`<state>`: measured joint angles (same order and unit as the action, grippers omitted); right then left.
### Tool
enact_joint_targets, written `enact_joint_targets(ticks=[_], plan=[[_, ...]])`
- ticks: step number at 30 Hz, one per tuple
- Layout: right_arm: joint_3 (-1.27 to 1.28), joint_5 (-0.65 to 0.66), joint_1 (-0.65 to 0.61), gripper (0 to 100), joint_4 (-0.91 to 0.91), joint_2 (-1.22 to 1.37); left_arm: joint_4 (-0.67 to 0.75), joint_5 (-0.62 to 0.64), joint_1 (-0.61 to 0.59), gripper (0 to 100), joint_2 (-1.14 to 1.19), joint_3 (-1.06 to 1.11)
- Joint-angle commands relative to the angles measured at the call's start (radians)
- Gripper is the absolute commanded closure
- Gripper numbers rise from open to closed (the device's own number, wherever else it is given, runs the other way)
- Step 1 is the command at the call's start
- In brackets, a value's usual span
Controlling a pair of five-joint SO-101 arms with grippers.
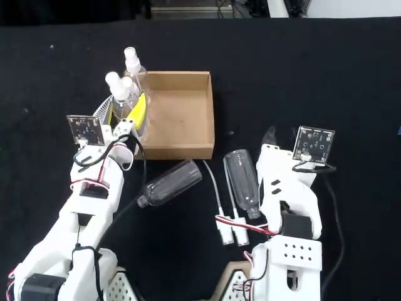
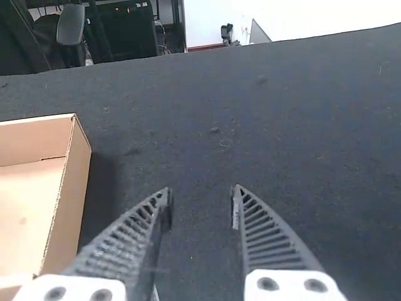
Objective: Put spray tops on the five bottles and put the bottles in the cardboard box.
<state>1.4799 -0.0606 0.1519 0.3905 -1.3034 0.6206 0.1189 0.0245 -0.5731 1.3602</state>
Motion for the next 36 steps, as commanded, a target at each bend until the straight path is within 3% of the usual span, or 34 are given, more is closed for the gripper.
enact_joint_targets(ticks=[1, 15, 22, 36], plan=[[-0.005, 0.006, -0.014, 86.1, -0.034, 0.007, 0.017, 0.003, 0.005, 94, 0.014, -0.081], [-0.005, 0.008, -0.014, 86.1, -0.034, 0.007, 0.018, -0.003, 0.005, 94, 0.060, -0.108], [-0.005, 0.008, -0.014, 86.1, -0.034, 0.007, 0.204, -0.008, 0.004, 94, 0.143, -0.070], [-0.005, 0.008, -0.014, 86.1, -0.034, 0.007, 0.207, -0.009, 0.002, 94, 0.213, -0.042]])
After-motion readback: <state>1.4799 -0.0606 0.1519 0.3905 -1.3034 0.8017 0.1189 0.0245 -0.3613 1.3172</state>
